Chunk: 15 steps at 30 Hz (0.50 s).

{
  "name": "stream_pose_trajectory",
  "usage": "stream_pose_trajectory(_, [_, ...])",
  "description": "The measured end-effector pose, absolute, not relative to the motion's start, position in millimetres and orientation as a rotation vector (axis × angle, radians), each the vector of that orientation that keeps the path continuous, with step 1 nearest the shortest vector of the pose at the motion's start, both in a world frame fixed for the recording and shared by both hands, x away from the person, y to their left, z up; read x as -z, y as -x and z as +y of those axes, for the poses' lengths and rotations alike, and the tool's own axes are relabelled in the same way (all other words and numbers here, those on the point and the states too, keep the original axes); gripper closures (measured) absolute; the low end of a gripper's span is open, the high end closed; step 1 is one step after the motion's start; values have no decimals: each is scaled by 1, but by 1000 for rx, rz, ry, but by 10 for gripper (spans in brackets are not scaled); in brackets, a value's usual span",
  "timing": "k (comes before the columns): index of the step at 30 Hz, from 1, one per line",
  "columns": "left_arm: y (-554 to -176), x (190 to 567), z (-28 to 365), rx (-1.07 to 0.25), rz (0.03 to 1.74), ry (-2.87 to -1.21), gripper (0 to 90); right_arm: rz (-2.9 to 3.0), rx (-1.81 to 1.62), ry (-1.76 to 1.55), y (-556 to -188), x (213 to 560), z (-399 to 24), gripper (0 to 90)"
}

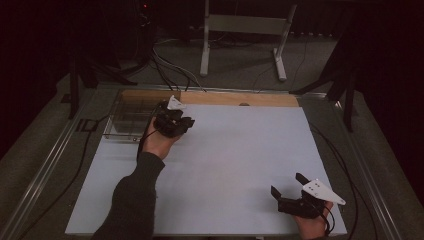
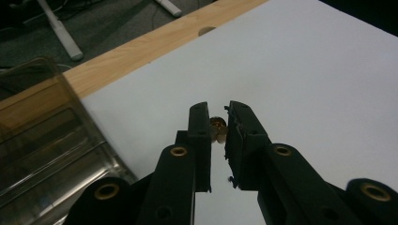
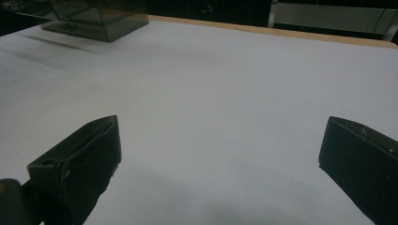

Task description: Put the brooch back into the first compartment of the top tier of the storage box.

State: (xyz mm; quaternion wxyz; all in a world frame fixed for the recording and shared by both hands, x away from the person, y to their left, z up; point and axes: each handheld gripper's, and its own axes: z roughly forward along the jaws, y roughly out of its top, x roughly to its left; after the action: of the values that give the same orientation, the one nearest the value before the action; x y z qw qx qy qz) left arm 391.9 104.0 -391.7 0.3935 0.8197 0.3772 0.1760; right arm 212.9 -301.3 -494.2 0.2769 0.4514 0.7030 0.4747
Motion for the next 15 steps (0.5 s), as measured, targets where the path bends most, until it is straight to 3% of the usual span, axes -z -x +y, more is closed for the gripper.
stream_pose_trajectory(15, [-393,386,134,-486,1020,-2056,811,1890,-1275,-1218,-213,495,-301,0])
